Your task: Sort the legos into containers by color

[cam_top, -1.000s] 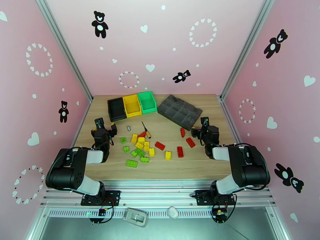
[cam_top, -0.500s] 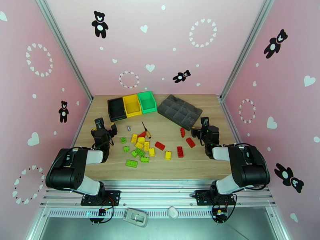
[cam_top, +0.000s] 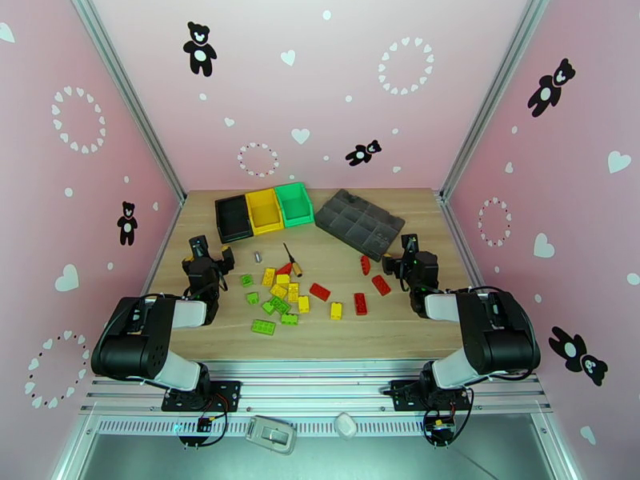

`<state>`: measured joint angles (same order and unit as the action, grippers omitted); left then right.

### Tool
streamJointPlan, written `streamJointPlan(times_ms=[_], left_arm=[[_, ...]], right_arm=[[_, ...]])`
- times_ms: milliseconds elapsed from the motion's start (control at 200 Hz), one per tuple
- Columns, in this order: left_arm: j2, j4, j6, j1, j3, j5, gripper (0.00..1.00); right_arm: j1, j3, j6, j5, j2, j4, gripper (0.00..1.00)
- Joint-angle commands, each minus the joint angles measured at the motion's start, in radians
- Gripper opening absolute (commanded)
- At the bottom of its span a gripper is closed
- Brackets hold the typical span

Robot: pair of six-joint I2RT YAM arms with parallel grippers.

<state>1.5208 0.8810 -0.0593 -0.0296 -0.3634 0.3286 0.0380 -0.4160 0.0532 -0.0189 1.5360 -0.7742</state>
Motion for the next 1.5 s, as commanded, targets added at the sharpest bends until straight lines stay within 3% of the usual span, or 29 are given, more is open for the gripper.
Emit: streamJointPlan(times_ms=[0, 80, 255, 320, 425, 511, 611, 736, 906, 1016, 1151, 1326, 1492], left_arm=[[-0.023, -0.010, 0.004, -0.006, -0.003, 0.014, 0.98], [-0.058, -0.048, 0.016, -0.006, -0.003, -0.009, 0.98], [-0.240, -0.218, 0.008, -0.008, -0.015, 0.011, 0.99], [-0.333, -0.298, -0.016, -0.009, -0.030, 0.009, 0.99], [-0.460, -0.647, -0.140, -0.012, -0.167, 0.080, 0.98], [-0.495, -0.917, -0.207, -0.012, -0.287, 0.123, 0.98], [-0.516, -1.115, -0.275, -0.010, -0.387, 0.124, 0.98], [-0.534, -1.305, -0.502, 0.021, -0.473, 0.138, 0.98], [-0.471, -1.478, -0.615, 0.076, -0.579, -0.073, 0.98], [-0.409, -1.560, -0.632, 0.076, -0.626, -0.281, 0.98], [-0.306, -1.681, -0.649, 0.067, -0.664, -0.445, 0.91], [-0.312, -1.761, -0.653, 0.010, -0.633, -0.433, 0.89], [-0.315, -1.765, -0.689, -0.076, -0.558, -0.427, 0.93]], right_arm=[[-0.004, -0.036, 0.045, -0.089, -0.049, 0.089, 0.99], [-0.009, -0.080, 0.080, -0.182, -0.106, 0.227, 0.99], [-0.013, -0.038, 0.136, -0.241, -0.317, 0.326, 0.99], [-0.013, -0.111, 0.226, -0.340, -0.380, 0.552, 0.99], [-0.016, -0.291, 0.378, -0.468, -0.388, 0.989, 0.99], [-0.032, -0.402, 0.454, -0.447, -0.358, 1.237, 0.99], [-0.043, -0.484, 0.511, -0.399, -0.325, 1.407, 0.99], [-0.044, -0.510, 0.553, -0.321, -0.350, 1.462, 0.99], [-0.050, -0.522, 0.682, -0.137, -0.433, 1.506, 0.99], [-0.050, -0.528, 0.690, 0.052, -0.425, 1.489, 0.85], [-0.014, -0.549, 0.693, 0.133, -0.396, 1.525, 0.83], [0.099, -0.570, 0.665, 0.119, -0.387, 1.578, 0.82], [0.253, -0.585, 0.687, 0.085, -0.334, 1.584, 0.78]])
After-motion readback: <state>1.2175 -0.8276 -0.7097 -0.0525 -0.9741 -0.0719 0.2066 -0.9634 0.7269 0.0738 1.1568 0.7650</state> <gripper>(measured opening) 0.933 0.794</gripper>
